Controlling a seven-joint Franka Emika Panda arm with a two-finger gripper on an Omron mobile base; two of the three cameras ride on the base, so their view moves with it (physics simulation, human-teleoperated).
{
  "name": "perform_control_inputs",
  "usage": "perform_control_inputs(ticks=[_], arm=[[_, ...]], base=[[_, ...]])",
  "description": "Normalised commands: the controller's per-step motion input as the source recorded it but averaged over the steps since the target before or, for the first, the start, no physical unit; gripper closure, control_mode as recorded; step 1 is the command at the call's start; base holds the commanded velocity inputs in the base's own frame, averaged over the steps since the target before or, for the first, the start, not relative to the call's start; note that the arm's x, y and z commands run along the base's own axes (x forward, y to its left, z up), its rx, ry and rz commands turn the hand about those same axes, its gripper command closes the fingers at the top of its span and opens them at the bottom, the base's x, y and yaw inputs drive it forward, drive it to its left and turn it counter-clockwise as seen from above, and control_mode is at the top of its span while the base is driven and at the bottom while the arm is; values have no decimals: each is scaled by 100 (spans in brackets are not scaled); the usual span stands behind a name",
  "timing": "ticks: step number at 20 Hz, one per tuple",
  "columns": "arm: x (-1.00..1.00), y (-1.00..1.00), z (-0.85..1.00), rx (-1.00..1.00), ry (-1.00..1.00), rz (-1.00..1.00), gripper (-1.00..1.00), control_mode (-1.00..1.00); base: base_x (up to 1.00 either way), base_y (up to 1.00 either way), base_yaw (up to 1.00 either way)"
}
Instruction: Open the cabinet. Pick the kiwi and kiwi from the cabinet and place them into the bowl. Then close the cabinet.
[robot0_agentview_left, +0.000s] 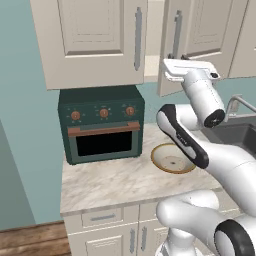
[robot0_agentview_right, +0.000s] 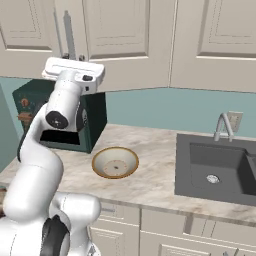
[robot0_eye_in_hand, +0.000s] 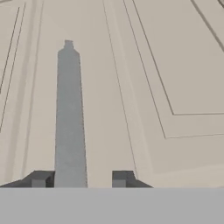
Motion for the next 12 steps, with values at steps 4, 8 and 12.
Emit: perform_control_inputs(ticks=[4,8,12], arm=[[-92,-100,62,8,-14,20,100,-100],[-95,-100,67,5,-12,19,100,-100],[-82,-100,62,5,-8,18,100,-100]], base=[[0,0,0],[0,0,0],[0,0,0]])
